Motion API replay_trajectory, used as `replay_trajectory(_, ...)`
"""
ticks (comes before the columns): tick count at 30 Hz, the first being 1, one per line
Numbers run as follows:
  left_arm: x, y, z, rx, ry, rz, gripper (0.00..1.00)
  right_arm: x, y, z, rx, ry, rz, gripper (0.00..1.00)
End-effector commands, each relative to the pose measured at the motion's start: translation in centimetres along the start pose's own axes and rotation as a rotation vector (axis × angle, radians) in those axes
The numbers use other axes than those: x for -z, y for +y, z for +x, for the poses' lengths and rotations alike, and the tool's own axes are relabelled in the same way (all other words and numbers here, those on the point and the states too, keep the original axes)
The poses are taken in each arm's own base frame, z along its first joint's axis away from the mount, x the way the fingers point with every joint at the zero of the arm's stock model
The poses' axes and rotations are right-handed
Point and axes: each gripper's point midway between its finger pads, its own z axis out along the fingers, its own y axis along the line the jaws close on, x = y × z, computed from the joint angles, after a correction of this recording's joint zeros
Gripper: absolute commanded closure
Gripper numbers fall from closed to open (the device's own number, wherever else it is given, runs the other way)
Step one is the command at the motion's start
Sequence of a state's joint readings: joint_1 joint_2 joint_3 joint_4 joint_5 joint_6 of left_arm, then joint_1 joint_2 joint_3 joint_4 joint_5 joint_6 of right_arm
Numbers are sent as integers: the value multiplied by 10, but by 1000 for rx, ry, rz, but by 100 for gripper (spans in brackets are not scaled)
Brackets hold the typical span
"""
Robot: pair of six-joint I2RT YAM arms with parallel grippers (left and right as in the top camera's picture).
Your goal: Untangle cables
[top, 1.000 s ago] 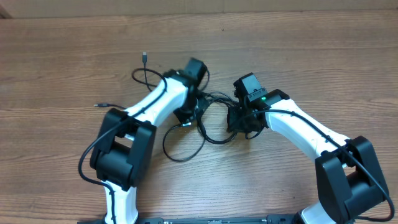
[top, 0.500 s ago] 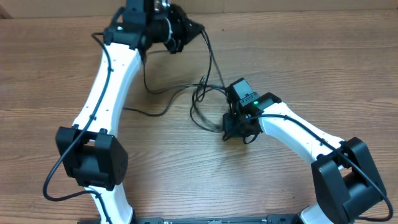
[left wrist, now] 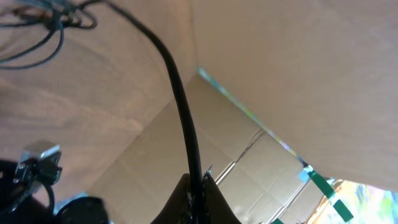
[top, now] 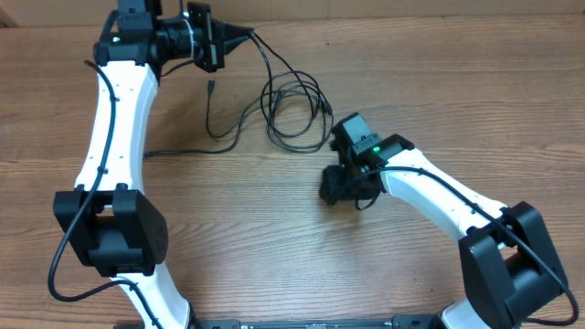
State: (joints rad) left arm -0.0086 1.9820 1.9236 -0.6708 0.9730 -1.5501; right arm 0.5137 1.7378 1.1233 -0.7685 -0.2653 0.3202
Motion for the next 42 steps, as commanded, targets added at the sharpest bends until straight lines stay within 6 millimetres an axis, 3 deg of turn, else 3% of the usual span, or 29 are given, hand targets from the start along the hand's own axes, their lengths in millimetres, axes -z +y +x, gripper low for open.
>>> replay_trajectory(1, -4, -6, 28, 63, 49, -5, 96, 48, 74, -31, 261, -150, -323, 42)
replay_trajectory(5, -4, -7, 41, 165, 124, -14, 96, 59, 97, -68, 364, -345, -349, 40)
replay_trajectory(6, -4, -7, 43, 172, 136, -16, 96, 61, 98, -77, 373, -388, -328, 35)
replay_trajectory(8, -3, -6, 47, 188, 158, -19, 96, 64, 96, -94, 379, -475, -264, 1)
replay_trajectory(9, -3, -6, 49, 198, 166, -21, 96, 66, 98, -106, 388, -535, -239, 0)
replay_trajectory(13, -2, -9, 54, 193, 199, -17, 95, 59, 106, -115, 407, -571, -243, 0)
replay_trajectory(16, 1, -21, 43, -93, 149, 49, 96, 48, 86, -123, 347, -580, -144, 0)
replay_trajectory(17, 4, -27, 33, -339, 98, 83, 96, 48, 71, -129, 282, -595, -83, 0)
replay_trajectory(18, 6, -28, 29, -425, 77, 88, 96, 49, 64, -131, 261, -603, -58, 0)
replay_trajectory(19, 10, -28, 19, -621, 28, 90, 96, 50, 56, -133, 240, -599, -50, 0)
replay_trajectory(22, 17, -23, -2, -881, -66, 44, 94, 50, 43, -133, 167, -581, -45, 0)
replay_trajectory(25, 24, 2, -39, -986, -218, -144, 90, 50, 27, -133, 89, -560, -34, 0)
replay_trajectory(27, 39, 30, -73, -977, -361, -360, 69, 48, 18, -130, 69, -537, -19, 0)
replay_trajectory(28, 56, 53, -94, -918, -466, -537, 55, 46, 13, -126, 59, -517, -8, 0)
replay_trajectory(29, 65, 65, -101, -888, -509, -622, 46, 45, 12, -125, 57, -509, -4, 0)
replay_trajectory(30, 72, 73, -105, -864, -537, -679, 29, 44, 12, -124, 56, -505, -3, 0)
replay_trajectory(31, 78, 80, -108, -836, -560, -728, 4, 44, 11, -123, 56, -502, -2, 0)
replay_trajectory(33, 91, 105, -105, -649, -593, -793, 0, 44, 11, -123, 56, -502, -2, 0)
replay_trajectory(36, 83, 118, -93, -501, -552, -756, 1, 43, 11, -122, 30, -498, -7, 0)
replay_trajectory(40, 66, 136, -87, -473, -496, -769, 0, 41, 9, -118, -23, -479, -12, 0)
replay_trajectory(42, 56, 155, -90, -567, -469, -856, 0, 38, 6, -112, -28, -453, 1, 0)
